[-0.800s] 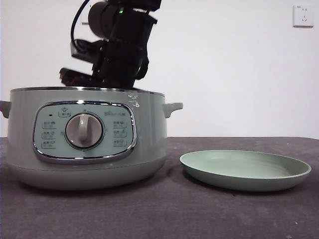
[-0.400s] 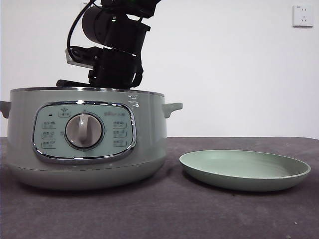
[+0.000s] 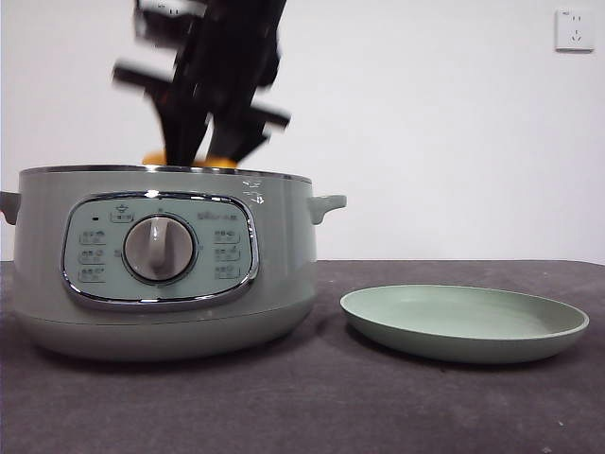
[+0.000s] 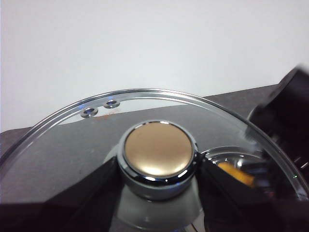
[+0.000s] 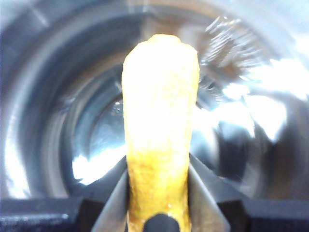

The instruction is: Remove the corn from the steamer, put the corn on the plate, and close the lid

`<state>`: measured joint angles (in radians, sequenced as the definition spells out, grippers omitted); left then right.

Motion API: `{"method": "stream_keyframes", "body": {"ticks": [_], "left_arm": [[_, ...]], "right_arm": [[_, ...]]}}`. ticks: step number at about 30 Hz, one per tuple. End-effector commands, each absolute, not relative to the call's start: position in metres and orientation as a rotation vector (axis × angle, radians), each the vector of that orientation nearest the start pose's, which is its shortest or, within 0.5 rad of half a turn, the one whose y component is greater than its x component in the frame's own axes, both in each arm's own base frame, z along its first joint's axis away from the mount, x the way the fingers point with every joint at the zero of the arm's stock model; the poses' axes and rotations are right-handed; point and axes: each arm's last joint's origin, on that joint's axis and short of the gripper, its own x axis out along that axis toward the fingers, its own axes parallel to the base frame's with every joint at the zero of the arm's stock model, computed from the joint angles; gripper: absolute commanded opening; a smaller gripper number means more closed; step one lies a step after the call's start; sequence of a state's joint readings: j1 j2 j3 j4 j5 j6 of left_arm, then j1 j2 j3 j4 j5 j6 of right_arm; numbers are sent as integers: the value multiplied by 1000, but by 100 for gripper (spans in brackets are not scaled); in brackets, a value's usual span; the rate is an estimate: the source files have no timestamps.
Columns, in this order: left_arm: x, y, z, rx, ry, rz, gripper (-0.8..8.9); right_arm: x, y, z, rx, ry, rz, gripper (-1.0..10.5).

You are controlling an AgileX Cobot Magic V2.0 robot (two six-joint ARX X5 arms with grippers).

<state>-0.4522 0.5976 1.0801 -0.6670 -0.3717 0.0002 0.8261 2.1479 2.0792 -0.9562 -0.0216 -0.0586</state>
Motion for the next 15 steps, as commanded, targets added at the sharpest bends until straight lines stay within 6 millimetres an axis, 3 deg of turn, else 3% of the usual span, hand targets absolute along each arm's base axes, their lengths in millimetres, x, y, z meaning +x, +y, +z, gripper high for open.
{"method": "stream_keyframes", "body": {"ticks": [1, 10, 15], "left_arm": [[80, -27, 409, 55, 105, -81, -9], [99, -37, 407, 71, 145, -96, -9], [107, -42, 406, 70, 156, -151, -9]], "right_arm": [[312, 324, 310, -447, 923, 779, -17], [305, 247, 372, -397, 944, 672, -17], [307, 201, 390, -343, 983, 572, -17]]}}
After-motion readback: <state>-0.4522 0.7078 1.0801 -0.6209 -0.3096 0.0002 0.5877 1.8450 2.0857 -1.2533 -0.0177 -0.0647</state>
